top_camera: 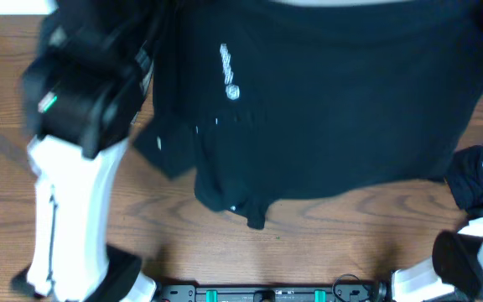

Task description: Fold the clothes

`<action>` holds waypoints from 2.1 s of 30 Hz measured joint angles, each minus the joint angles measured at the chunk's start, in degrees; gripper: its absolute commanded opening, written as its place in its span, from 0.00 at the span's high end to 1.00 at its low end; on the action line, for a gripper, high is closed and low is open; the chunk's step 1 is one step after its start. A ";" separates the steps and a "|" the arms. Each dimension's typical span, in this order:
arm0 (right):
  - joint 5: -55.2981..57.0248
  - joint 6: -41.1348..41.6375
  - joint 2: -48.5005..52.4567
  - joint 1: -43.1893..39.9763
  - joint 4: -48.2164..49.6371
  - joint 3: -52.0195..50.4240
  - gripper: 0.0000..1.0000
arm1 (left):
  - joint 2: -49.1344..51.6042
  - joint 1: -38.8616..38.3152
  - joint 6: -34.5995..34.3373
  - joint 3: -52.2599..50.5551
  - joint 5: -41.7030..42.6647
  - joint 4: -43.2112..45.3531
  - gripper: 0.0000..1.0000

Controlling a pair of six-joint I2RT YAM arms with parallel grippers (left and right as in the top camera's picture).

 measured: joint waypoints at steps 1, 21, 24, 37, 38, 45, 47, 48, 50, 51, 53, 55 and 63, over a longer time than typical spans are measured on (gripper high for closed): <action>-0.52 0.22 1.49 0.00 1.70 0.00 0.98 | 2.21 0.70 0.85 0.00 -0.22 2.71 0.94; -7.04 -0.61 6.99 0.00 11.08 3.23 0.98 | 4.15 7.87 6.73 -0.72 -0.72 15.19 0.94; -7.17 -1.38 4.11 0.00 5.25 4.17 0.98 | -1.20 7.91 6.62 0.09 -0.57 4.22 0.94; -7.45 -1.88 7.82 1.33 -16.70 -16.92 0.99 | 9.27 7.91 -3.89 -11.58 6.99 -29.70 0.94; -7.45 -2.01 8.26 1.68 -16.70 -19.19 0.99 | 11.41 7.91 -4.42 -13.68 8.07 -30.75 0.94; -7.56 -3.91 8.92 3.69 -19.02 -28.74 0.99 | 16.85 7.91 -7.58 -21.81 12.09 -38.53 0.94; -7.63 -4.70 8.92 3.82 -21.31 -29.18 0.99 | 15.96 7.91 -8.09 -21.79 13.35 -41.42 0.94; -7.65 -5.16 8.92 3.82 -22.32 -29.27 0.99 | 15.43 7.91 -8.37 -21.79 14.01 -43.15 0.94; -7.63 -5.97 8.85 3.82 -24.39 -29.33 0.99 | 14.67 7.91 -8.68 -21.77 15.15 -46.07 0.94; -7.61 -6.40 8.76 3.82 -25.27 -29.33 0.99 | 14.40 7.91 -8.70 -21.77 15.45 -47.56 0.94; -7.39 -6.93 8.46 3.82 -26.49 -29.40 0.99 | 14.05 7.91 -8.83 -21.79 16.00 -49.64 0.94; -7.10 -7.28 7.91 3.82 -27.04 -29.49 0.99 | 13.92 7.91 -8.79 -21.68 16.61 -49.72 0.94; -5.75 -7.80 1.05 3.82 -27.10 -30.80 0.99 | 13.07 5.07 -5.81 -21.68 21.14 -49.77 0.94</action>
